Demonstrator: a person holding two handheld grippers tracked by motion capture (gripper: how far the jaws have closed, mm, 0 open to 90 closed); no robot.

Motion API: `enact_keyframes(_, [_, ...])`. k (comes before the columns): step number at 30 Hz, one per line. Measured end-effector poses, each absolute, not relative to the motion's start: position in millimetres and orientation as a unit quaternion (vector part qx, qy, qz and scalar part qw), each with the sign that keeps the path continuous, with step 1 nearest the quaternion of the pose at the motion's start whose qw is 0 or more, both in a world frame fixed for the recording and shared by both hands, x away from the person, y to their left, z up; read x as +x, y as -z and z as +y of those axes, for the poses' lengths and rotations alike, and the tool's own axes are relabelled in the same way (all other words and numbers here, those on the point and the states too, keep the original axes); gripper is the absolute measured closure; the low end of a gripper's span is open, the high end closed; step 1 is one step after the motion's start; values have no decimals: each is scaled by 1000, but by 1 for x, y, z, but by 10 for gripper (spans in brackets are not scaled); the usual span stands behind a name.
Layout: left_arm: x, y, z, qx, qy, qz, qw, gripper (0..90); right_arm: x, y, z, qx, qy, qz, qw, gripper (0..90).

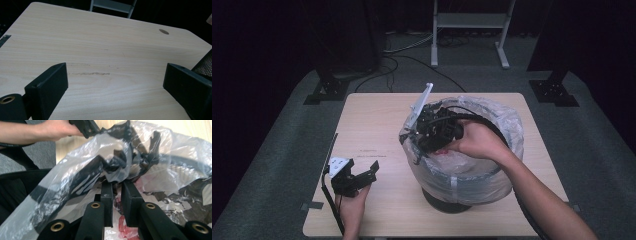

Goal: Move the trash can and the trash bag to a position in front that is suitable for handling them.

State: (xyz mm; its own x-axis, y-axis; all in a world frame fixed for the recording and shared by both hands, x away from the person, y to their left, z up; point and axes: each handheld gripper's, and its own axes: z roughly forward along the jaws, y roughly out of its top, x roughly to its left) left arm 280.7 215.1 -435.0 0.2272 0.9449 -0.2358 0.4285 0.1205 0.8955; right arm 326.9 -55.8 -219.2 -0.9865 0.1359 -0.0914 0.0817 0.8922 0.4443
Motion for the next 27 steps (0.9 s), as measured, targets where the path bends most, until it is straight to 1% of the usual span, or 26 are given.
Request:
enact_keyframes(1, [281, 435, 215, 609, -262, 564, 493, 47, 327, 217, -59, 57, -228, 970, 62, 776])
enact_keyframes(3, [281, 435, 215, 608, -262, 564, 493, 47, 327, 213, -65, 66, -235, 967, 67, 764])
enact_keyframes(8, [281, 435, 214, 610, -262, 564, 491, 47, 328, 205, -83, 79, -260, 960, 69, 764])
enact_keyframes(12, [281, 436, 212, 612, -261, 563, 490, 47, 324, 207, -91, 77, -258, 961, 59, 777])
enact_keyframes(14, [281, 436, 212, 613, -261, 562, 490, 47, 319, 214, -89, 64, -245, 966, 47, 789])
enact_keyframes(17, [281, 436, 212, 613, -262, 562, 489, 47, 312, 221, -85, 44, -239, 970, 14, 790])
enact_keyframes(18, [281, 436, 212, 613, -262, 562, 489, 47, 312, 221, -85, 44, -239, 970, 14, 790])
enact_keyframes(19, [281, 436, 213, 612, -261, 563, 490, 47, 309, 223, -83, 35, -234, 972, 1, 790])
enact_keyframes(21, [281, 436, 213, 611, -262, 563, 490, 47, 307, 224, -82, 31, -234, 972, -10, 784])
enact_keyframes(24, [281, 436, 213, 611, -262, 563, 490, 47, 307, 223, -83, 33, -234, 972, -2, 766])
enact_keyframes(26, [281, 436, 213, 612, -263, 563, 490, 47, 311, 219, -88, 46, -246, 968, 14, 716])
enact_keyframes(27, [281, 435, 213, 612, -263, 563, 490, 47, 312, 218, -90, 52, -248, 967, 17, 710])
